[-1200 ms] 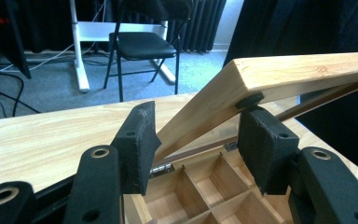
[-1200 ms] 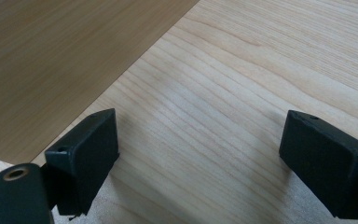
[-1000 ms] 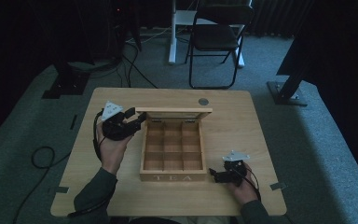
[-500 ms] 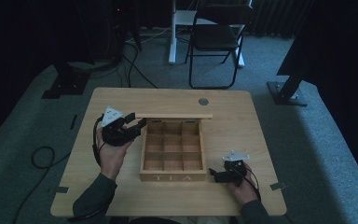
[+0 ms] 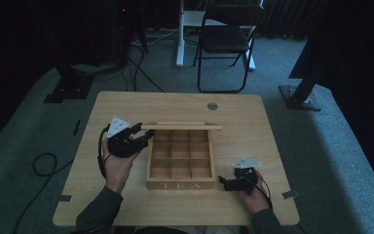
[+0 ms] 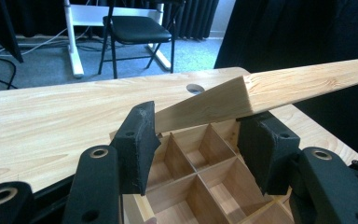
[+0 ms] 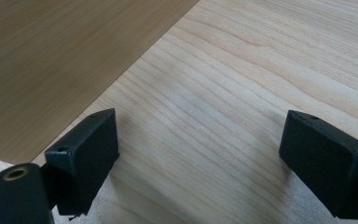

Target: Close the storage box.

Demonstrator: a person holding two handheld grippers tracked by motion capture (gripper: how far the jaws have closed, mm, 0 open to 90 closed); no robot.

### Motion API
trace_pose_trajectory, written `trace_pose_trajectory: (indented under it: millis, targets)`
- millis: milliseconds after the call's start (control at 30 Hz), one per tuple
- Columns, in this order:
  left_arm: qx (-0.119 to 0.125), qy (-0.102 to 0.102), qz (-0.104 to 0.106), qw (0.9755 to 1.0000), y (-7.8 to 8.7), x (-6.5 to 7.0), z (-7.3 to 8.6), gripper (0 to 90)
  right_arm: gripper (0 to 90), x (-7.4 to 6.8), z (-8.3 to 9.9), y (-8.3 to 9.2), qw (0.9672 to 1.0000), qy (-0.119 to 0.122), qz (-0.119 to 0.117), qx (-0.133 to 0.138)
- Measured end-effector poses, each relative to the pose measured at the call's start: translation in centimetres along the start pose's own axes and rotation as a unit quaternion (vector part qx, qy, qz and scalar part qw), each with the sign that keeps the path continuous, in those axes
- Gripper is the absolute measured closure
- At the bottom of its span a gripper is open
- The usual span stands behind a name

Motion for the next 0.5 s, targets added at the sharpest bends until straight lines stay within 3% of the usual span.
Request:
trace_pose_trajectory:
  millis: [500]
  targets:
    - [-0.009,0.001,0.005,1.0000,0.5,0.7,1.3,45.7,11.2,0.0,0.0,0.0,1.0000,0.000,0.000,0.000]
Point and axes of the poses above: each handheld gripper's, and its own axes: y roughly backward along the jaws, z roughly out of its underside, x roughly to its right, the point moved 7 cm from there along -y, roughly forward along the jaws, and after that the axes turned 15 degrees about -y, right-handed, at the moved point
